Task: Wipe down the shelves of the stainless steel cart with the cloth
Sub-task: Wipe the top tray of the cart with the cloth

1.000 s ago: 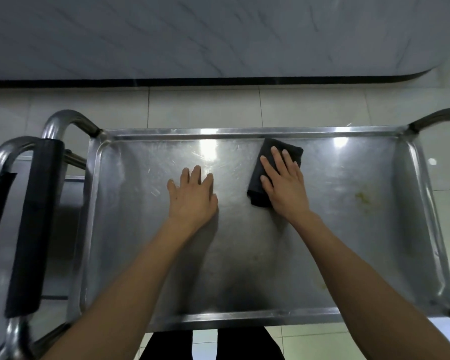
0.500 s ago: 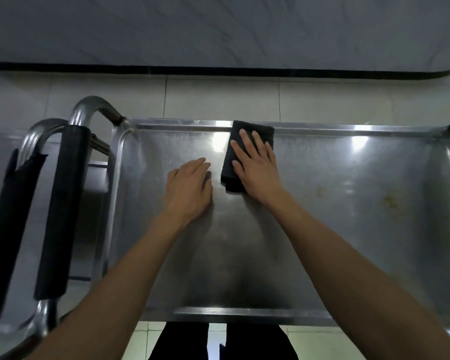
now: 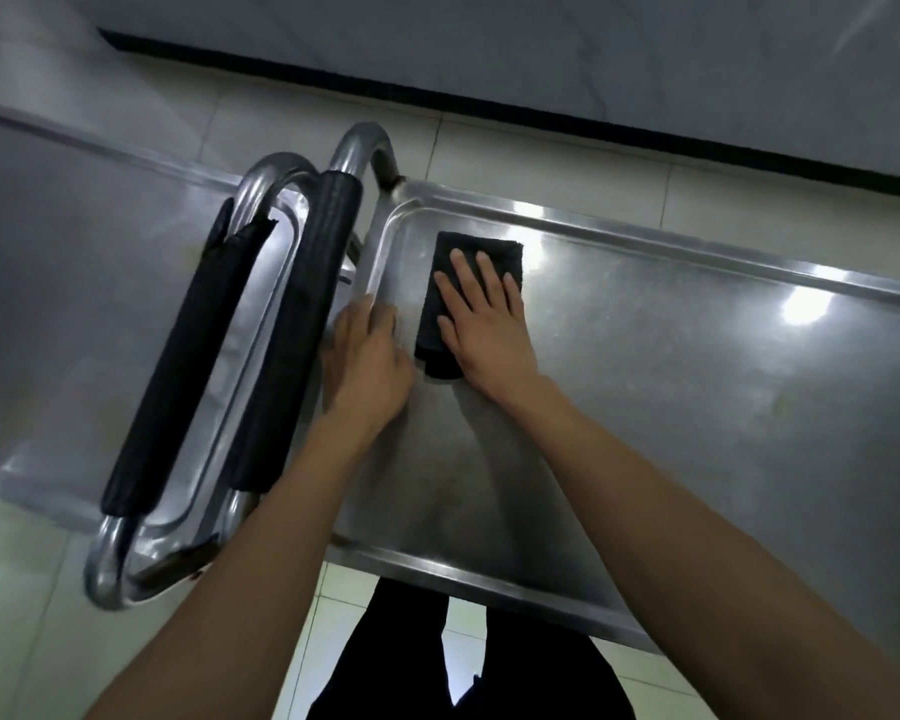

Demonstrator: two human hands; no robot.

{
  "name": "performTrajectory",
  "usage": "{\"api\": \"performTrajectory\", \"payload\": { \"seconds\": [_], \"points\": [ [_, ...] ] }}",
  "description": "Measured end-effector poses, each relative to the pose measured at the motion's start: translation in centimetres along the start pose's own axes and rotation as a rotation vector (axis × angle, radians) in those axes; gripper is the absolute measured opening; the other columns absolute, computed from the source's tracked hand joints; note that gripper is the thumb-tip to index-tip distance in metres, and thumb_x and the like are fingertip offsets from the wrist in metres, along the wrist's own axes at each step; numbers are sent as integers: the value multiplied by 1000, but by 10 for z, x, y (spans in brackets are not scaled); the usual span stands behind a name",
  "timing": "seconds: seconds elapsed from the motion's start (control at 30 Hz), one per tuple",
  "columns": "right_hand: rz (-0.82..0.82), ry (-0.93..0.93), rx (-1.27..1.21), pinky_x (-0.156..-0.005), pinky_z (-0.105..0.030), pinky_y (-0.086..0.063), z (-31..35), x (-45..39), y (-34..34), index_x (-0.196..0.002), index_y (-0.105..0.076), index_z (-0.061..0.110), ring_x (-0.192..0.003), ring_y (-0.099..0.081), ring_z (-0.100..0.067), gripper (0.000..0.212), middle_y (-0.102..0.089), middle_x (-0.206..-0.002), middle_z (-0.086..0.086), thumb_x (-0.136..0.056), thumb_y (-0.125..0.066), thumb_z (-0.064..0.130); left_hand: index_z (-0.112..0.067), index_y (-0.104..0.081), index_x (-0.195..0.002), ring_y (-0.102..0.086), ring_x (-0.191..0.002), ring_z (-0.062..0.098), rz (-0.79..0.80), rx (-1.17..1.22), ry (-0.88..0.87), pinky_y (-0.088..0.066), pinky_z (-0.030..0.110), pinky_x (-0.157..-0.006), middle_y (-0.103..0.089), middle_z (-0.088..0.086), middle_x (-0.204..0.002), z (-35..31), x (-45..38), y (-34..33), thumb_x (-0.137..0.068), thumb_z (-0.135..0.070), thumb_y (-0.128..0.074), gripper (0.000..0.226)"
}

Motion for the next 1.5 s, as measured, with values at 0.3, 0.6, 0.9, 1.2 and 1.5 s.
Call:
{"api": "performTrajectory", "payload": {
  "seconds": [0.3,0.6,0.9,1.2,1.5],
  "points": [
    [4,80,-65,-123,-53,-13,66,-10,-23,-156,-33,19,-154,-9,-30,56,-17,-167,-6,-103,-36,36,-11,-39,-148,-38,-138,21,-55,262,95,-31,31,-115,-42,6,-151,14,5,1,-91,-3,-46,58],
    [-36,-63,-18,-124,-48,-12,28,41,-16,-157,-30,20,-155,-6,-25,58,-13,-168,-3,-102,-40,37,-13,-50,-135,-32,-141,30,-35,111,8,-35,48,-111,-42,10,-148,7,14,-7,-93,-24,-50,44],
    [-22,-172,0,-124,-46,-12,-45,102,4,-156,-31,22,-155,-9,-23,59,-15,-167,-1,-101,-31,41,-22,-55,-134,-33,-138,27,122,-34,-267,-37,55,-105,-44,5,-147,-55,30,-28,-96,-31,-49,39],
    [-3,-280,-23,-125,-45,-7,-133,161,27,-158,-26,23,-155,-2,-22,56,-8,-168,1,-105,-41,36,-23,-50,-141,-29,-142,26,178,-95,-392,-34,56,-108,-40,6,-151,-147,57,-54,-98,-33,-51,44],
    [28,-381,-53,-126,-46,1,-201,216,46,-160,-18,25,-155,9,-21,57,3,-168,3,-107,-39,29,-24,-49,-137,-26,-141,28,232,-158,-450,-34,58,-107,-35,6,-150,-200,76,-81,-97,-37,-51,43]
  ]
}}
Point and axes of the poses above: each hand's wrist, its own x-axis away from the middle knuckle, its own y-axis out of the back of the hand, z = x × y, the point moved 1 cm from there along -x, towards the middle knuckle
